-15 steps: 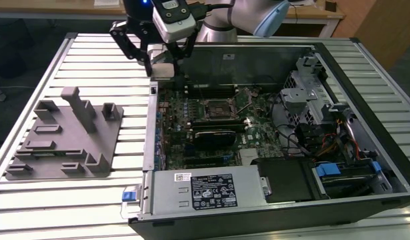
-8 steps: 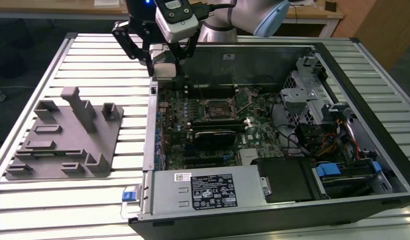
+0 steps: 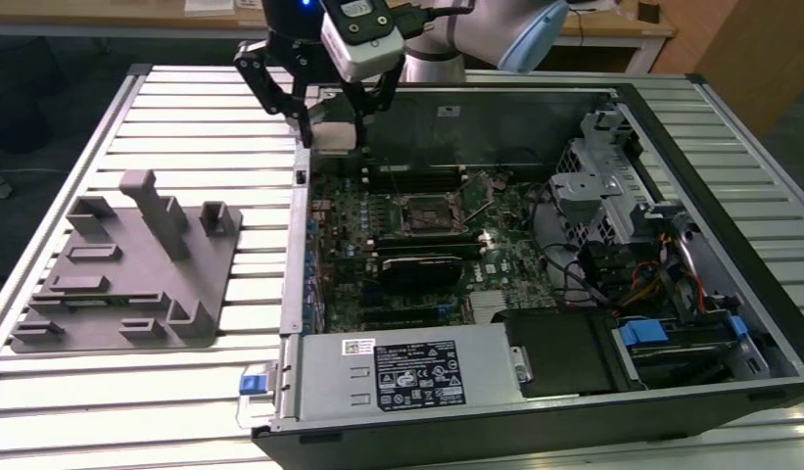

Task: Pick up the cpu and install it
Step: 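Pick up the cpu and move it towards the insertion slot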

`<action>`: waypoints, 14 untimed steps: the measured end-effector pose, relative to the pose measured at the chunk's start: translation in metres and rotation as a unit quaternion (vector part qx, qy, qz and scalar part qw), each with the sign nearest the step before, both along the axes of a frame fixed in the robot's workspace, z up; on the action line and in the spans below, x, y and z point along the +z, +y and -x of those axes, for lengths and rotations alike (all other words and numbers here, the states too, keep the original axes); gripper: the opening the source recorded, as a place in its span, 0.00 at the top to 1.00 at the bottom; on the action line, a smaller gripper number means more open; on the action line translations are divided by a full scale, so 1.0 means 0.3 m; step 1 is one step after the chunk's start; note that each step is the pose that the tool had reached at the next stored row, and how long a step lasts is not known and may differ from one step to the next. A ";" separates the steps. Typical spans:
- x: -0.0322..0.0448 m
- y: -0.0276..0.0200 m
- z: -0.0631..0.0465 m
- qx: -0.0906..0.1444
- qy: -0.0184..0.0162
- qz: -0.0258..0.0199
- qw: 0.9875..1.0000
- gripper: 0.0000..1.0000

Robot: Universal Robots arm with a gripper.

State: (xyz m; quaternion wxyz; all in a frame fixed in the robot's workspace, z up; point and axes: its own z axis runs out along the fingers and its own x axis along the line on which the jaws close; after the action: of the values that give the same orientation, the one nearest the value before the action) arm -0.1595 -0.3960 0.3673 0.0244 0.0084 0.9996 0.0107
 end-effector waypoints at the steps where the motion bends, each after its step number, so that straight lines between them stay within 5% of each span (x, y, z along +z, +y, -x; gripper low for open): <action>1: 0.000 0.002 -0.005 0.000 0.000 0.000 1.000 0.45; 14: -0.020 0.029 -0.075 0.000 0.000 0.000 1.000 0.45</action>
State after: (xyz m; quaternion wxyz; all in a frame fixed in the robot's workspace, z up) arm -0.1369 -0.3873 0.3613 0.0243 0.0084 0.9996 0.0107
